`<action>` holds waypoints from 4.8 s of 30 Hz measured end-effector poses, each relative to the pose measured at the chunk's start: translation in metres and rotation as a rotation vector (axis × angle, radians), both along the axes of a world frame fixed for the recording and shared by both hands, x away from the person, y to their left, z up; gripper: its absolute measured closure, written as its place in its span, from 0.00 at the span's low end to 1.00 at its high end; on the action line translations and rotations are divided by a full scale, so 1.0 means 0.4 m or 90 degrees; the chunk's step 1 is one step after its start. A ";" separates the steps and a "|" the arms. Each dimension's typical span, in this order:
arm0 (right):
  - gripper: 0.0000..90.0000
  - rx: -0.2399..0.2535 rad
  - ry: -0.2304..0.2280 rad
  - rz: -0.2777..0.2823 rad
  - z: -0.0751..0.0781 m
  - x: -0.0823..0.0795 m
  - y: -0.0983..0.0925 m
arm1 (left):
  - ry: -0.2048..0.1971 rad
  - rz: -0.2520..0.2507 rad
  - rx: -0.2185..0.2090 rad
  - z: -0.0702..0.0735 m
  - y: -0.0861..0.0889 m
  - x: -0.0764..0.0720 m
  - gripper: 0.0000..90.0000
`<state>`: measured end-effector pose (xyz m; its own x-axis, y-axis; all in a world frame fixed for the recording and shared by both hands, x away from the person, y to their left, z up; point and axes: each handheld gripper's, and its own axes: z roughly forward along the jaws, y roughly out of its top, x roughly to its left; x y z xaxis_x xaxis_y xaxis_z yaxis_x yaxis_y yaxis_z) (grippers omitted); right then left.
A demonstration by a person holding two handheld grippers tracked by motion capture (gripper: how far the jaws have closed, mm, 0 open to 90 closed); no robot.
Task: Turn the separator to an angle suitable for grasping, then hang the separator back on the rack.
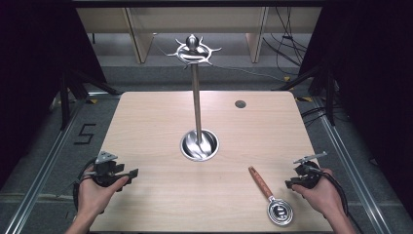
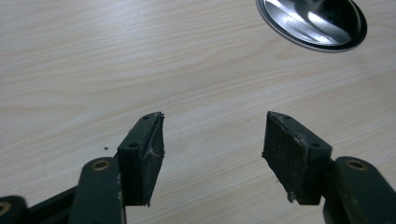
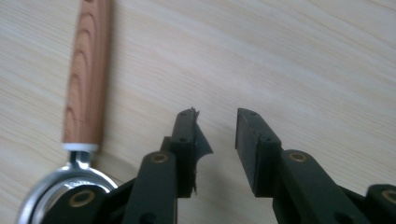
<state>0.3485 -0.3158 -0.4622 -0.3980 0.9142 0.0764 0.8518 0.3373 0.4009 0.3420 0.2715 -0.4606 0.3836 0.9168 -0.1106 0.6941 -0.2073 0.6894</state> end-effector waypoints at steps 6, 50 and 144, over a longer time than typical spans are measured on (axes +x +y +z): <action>0.90 -0.014 -0.018 0.033 0.012 0.004 0.025 | 0.002 -0.012 0.008 -0.006 0.000 0.005 0.40; 1.00 -0.088 0.091 0.148 -0.021 0.123 0.318 | 0.013 -0.027 0.004 -0.006 -0.020 0.009 0.40; 0.57 -0.100 0.198 -0.191 -0.024 0.021 0.159 | 0.029 -0.048 -0.011 -0.006 -0.033 0.021 0.39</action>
